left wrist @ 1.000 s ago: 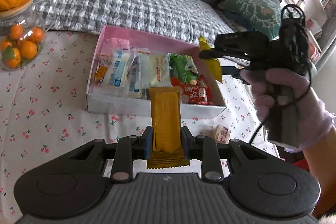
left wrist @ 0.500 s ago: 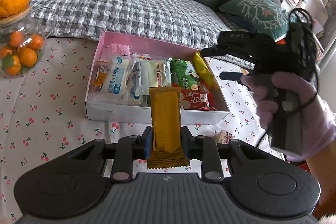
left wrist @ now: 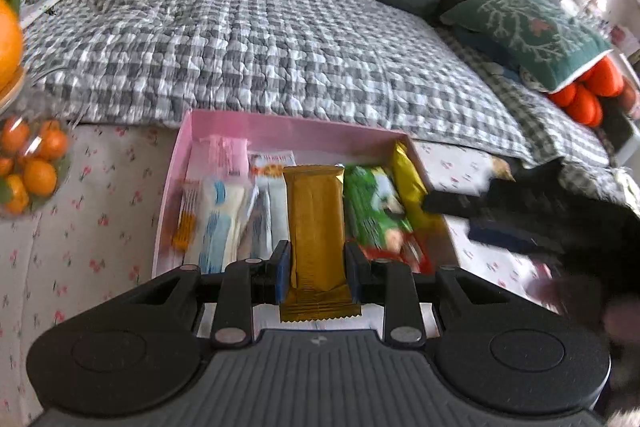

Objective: Organize snacks
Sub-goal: 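Carry both snacks over box and open both tools to drop them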

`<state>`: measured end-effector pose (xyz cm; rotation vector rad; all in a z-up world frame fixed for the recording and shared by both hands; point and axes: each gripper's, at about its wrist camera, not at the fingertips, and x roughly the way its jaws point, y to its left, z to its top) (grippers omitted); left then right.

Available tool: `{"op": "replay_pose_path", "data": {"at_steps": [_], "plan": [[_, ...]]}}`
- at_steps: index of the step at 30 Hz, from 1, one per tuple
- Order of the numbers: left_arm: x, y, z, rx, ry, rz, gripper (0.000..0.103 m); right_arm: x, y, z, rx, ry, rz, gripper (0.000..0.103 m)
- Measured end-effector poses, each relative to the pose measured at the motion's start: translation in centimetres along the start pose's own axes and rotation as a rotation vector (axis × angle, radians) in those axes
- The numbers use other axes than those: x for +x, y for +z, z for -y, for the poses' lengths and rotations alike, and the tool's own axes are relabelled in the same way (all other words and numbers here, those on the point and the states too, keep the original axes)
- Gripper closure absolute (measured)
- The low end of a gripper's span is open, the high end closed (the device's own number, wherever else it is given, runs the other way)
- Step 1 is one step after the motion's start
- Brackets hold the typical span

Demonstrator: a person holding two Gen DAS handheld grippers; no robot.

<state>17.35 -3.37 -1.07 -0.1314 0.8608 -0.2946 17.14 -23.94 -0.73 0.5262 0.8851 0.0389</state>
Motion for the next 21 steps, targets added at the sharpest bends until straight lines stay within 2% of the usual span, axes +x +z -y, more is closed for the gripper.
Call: {"op": "replay_pose_path", "data": {"at_steps": [9, 16, 19, 20, 21], "plan": [[5.8, 3.8, 1.0, 0.038, 0.042, -0.073, 0.077, 1.2, 0.3, 1.3, -0.025, -0.047, -0.026, 0.028], [8.3, 4.7, 2.1, 0.076, 0.076, -0.068, 0.077, 1.0, 1.1, 2.3, -0.007, -0.053, -0.006, 0.028], [8.3, 4.7, 2.3, 0.094, 0.087, -0.039, 0.065, 1.4, 1.0, 2.5, -0.018, -0.064, -0.018, 0.028], [8.2, 4.9, 2.3, 0.096, 0.096, -0.027, 0.056, 1.4, 1.0, 2.5, -0.02, -0.066, -0.02, 0.028], [8.1, 4.9, 2.2, 0.097, 0.099, -0.017, 0.052, 1.4, 1.0, 2.5, -0.021, -0.066, -0.021, 0.028]]}}
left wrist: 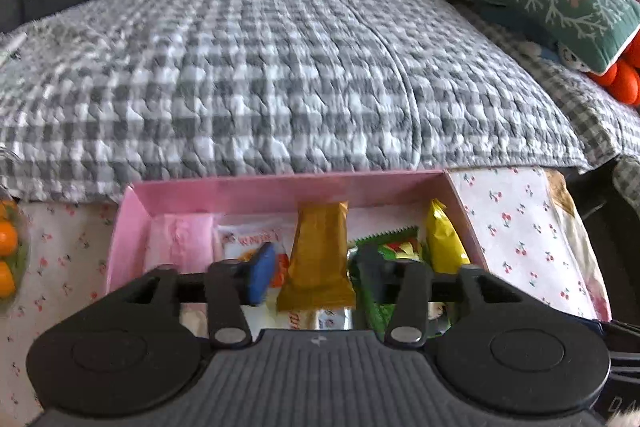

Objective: Organize snacks
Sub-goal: 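Carry both snacks over box and open both tools to drop them, then move left tool to blue truffle chocolate while right tool moves to brown jerky packet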

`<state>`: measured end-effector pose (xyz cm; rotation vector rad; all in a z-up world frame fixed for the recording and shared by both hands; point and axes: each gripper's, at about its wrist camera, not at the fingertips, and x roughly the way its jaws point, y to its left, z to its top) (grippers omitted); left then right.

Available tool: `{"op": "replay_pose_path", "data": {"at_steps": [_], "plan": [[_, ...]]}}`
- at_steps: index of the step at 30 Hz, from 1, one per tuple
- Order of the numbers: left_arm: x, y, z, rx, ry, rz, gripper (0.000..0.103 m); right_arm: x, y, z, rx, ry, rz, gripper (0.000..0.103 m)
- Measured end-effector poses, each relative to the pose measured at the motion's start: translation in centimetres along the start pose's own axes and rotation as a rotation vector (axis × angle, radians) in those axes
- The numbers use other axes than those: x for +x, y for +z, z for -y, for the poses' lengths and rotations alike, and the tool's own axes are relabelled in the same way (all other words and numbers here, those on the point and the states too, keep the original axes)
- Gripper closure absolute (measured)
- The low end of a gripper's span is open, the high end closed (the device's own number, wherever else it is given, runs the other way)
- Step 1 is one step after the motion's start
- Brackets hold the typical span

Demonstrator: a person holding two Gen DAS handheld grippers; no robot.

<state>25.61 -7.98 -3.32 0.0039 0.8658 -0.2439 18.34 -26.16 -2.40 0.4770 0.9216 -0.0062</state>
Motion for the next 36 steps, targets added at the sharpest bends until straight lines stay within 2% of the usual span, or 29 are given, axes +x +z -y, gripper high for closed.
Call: {"op": "replay_pose_path", "data": {"at_steps": [2, 9, 16, 20, 25, 31, 36], "plan": [[-0.5, -0.2, -0.3, -0.01, 0.0, 0.006, 0.052, -0.1, 0.0, -0.1, -0.001, 0.002, 0.002, 0.028], [-4.0, -1.8, -1.6, -0.022, 0.004, 0.025, 0.037, -0.7, -0.6, -0.4, -0.004, 0.008, -0.017, 0.028], [-8.3, -3.7, -2.8, 0.003, 0.01, 0.051, 0.03, -3.8, -1.3, -2.2, -0.033, -0.001, -0.002, 0.028], [-9.8, -4.4, -2.8, 0.002, 0.027, 0.066, 0.027, -5.7, -2.4, -3.3, -0.074, -0.013, 0.002, 0.025], [-12.6, -6.2, -3.0, 0.018, 0.046, 0.107, 0.018, -7.5, -4.0, -4.1, -0.1, -0.021, -0.002, 0.023], [-14.3, -8.4, -3.5, 0.015, 0.05, 0.107, 0.011, -9.8, -6.1, -5.2, -0.139, -0.019, -0.007, 0.023], [-15.6, -10.5, -3.9, 0.024, 0.053, 0.097, 0.008, -11.1, -7.4, -5.1, -0.1, -0.007, -0.025, 0.023]]}}
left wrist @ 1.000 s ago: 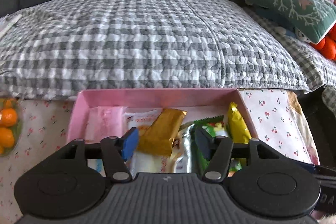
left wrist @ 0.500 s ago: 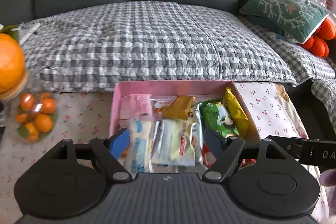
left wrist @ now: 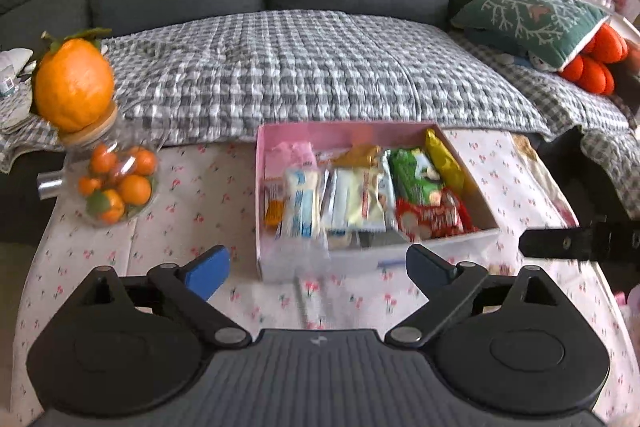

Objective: Organize snacks
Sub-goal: 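Move left tool to blue truffle chocolate while right tool moves to brown jerky packet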

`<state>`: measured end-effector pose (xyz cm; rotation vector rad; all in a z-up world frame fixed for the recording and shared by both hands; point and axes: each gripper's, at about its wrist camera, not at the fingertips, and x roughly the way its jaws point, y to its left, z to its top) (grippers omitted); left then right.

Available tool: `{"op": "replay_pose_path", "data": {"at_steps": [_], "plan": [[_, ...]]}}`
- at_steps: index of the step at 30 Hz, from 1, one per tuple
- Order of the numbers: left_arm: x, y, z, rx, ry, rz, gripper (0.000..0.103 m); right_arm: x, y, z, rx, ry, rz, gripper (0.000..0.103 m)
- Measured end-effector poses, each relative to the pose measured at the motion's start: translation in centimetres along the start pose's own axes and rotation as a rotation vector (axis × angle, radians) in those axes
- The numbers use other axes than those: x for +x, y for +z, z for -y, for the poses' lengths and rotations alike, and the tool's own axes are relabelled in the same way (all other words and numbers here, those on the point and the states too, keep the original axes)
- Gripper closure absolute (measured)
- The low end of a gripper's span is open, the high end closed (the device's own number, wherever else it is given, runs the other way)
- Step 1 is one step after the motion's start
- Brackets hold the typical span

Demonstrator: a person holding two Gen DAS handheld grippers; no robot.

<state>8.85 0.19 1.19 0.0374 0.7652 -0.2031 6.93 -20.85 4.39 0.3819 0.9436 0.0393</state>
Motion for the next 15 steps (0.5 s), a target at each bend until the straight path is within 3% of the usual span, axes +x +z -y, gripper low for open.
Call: {"op": "replay_pose_path", "data": {"at_steps": [15], "plan": [[-0.8, -5.2, 0.0, -0.007, -0.028, -0.012, 0.004, -0.6, -4.9, 0.4, -0.041, 0.004, -0.039, 0.021]]}}
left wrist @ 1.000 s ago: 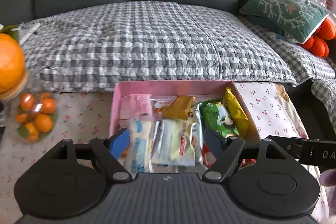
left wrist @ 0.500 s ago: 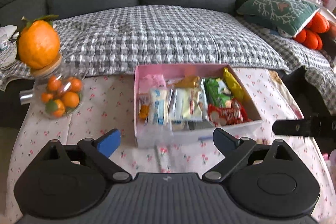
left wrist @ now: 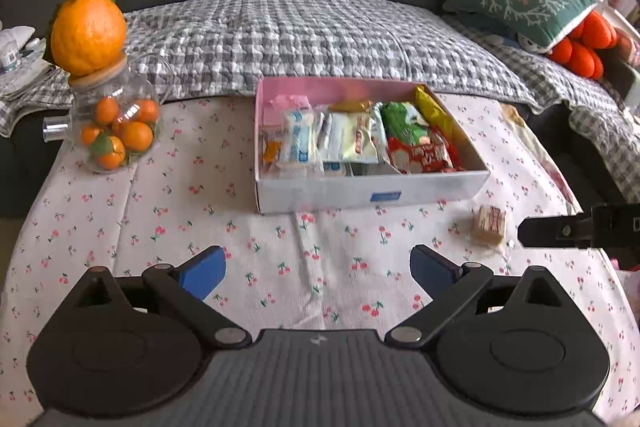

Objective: Organize snacks
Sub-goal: 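Move left tool to blue truffle chocolate while right tool moves to brown jerky packet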

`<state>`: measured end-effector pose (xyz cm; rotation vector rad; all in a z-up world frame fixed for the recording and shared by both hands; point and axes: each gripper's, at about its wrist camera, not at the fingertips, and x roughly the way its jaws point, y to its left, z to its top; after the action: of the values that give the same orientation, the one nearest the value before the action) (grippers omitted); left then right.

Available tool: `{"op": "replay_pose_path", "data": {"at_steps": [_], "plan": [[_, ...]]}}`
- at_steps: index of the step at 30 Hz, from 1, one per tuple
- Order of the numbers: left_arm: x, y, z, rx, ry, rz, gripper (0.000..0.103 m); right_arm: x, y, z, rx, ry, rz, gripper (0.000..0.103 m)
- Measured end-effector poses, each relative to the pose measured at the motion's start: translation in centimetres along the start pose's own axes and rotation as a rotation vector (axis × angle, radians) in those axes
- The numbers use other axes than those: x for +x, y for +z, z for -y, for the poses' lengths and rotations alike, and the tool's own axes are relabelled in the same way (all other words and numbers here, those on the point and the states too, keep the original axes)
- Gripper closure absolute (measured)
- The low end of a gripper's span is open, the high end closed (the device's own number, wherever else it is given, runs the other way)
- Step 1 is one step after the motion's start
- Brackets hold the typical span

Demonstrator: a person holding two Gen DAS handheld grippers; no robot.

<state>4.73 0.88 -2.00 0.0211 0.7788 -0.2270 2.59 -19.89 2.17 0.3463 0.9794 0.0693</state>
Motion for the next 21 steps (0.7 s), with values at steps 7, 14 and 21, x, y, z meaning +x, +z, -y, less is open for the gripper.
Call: {"op": "replay_pose_path", "data": {"at_steps": [7, 14, 21], "plan": [[0.6, -2.0, 1.8, 0.099, -0.039, -0.04, 0.004, -0.2, -1.7, -0.1, -0.118, -0.083, -0.018, 0.017], [1.0, -4.0, 5.0, 0.214, -0.12, -0.097, 0.005, -0.5, -2.2, 2.0, -0.079, -0.133, -0.042, 0.017], [1.4, -5.5, 7.9, 0.305, -0.217, -0.164, 0.017, -0.6, -3.0, 3.5, -0.066, -0.159, -0.074, 0.017]]}}
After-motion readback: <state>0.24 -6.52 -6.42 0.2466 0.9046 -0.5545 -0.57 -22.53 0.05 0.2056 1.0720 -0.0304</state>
